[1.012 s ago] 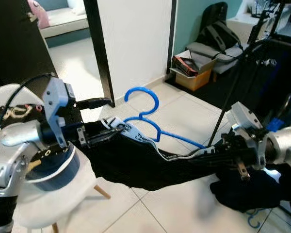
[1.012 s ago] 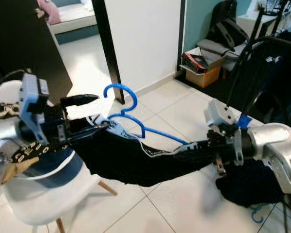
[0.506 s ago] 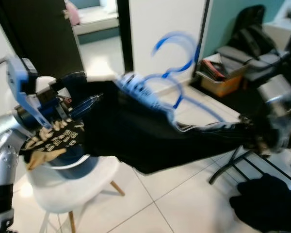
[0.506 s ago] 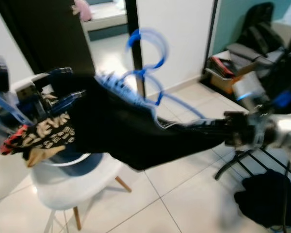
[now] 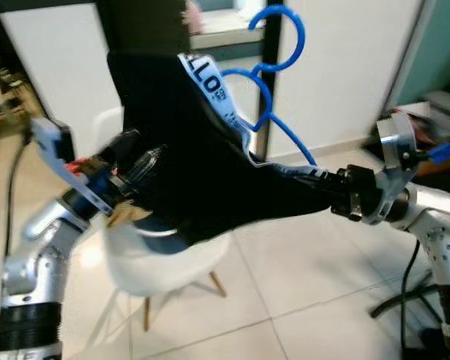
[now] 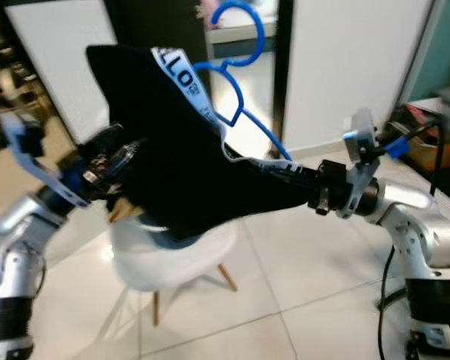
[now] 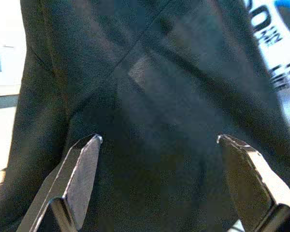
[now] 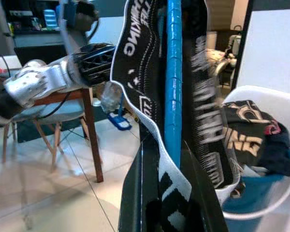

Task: Hang hanger

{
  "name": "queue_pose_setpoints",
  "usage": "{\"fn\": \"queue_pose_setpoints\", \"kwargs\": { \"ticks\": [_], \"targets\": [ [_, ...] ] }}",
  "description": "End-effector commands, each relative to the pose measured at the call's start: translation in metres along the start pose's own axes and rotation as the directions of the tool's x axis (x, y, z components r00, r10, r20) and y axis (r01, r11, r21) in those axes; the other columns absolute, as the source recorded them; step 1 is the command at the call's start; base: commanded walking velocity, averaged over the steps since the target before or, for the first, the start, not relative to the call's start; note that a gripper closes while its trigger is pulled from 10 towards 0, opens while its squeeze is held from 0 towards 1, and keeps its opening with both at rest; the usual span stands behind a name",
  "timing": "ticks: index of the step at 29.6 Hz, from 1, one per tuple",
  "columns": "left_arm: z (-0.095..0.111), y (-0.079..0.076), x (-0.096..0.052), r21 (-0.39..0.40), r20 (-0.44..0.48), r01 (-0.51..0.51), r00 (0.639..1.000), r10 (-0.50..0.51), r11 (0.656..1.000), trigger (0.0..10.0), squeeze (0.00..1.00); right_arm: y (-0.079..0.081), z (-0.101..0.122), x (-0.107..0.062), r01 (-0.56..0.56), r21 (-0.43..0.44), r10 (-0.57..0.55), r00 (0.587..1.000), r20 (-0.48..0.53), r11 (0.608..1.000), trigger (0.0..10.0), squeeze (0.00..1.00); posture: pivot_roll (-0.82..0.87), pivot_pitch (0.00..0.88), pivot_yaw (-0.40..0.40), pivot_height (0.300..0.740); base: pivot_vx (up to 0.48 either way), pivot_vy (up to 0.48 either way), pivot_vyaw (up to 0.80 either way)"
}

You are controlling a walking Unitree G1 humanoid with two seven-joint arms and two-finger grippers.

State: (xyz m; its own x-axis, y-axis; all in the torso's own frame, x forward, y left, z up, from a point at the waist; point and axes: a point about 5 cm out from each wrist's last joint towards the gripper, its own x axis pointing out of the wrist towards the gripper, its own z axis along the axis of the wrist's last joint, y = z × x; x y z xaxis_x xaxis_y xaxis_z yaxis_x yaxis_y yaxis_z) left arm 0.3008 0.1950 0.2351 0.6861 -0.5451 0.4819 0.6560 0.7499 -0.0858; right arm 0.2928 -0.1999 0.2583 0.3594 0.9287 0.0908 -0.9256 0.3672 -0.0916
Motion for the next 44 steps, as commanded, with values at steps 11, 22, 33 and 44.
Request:
{"fn": "queue_pose_setpoints", "kwargs": {
  "ticks": [11,22,33,44],
  "targets": [
    [0.005,0.004,-0.001,-0.072,0.089,-0.053,0.994,0.060,0.996,10.0,0.00,0.015,-0.001,0.008,-0.143,0.060,0.141,0.989,0.045,0.988,0.0,0.00,-0.05,0.000,0.028,0.740,0.000,0.000,0.78],
    [0.067,0.014,-0.025,-0.013,0.270,0.055,0.962,-0.050,0.998,10.0,0.00,0.018,-0.009,-0.006,-0.173,0.101,0.177,0.983,-0.040,0.980,0.0,0.00,-0.04,0.000,0.025,0.740,0.000,0.000,0.78],
    [0.069,0.001,-0.036,-0.066,0.323,0.191,0.933,-0.160,0.979,10.0,0.00,0.028,-0.007,-0.006,-0.263,0.141,0.271,0.962,-0.040,0.954,0.0,0.00,-0.04,0.000,0.023,0.740,0.000,0.000,0.71],
    [0.073,0.007,-0.044,-0.121,0.381,0.223,0.910,-0.162,0.967,10.0,0.00,0.036,0.002,-0.008,-0.330,0.157,0.330,0.944,0.026,0.931,0.0,0.00,-0.04,0.000,0.029,0.740,0.000,0.000,0.04]
  ]
}}
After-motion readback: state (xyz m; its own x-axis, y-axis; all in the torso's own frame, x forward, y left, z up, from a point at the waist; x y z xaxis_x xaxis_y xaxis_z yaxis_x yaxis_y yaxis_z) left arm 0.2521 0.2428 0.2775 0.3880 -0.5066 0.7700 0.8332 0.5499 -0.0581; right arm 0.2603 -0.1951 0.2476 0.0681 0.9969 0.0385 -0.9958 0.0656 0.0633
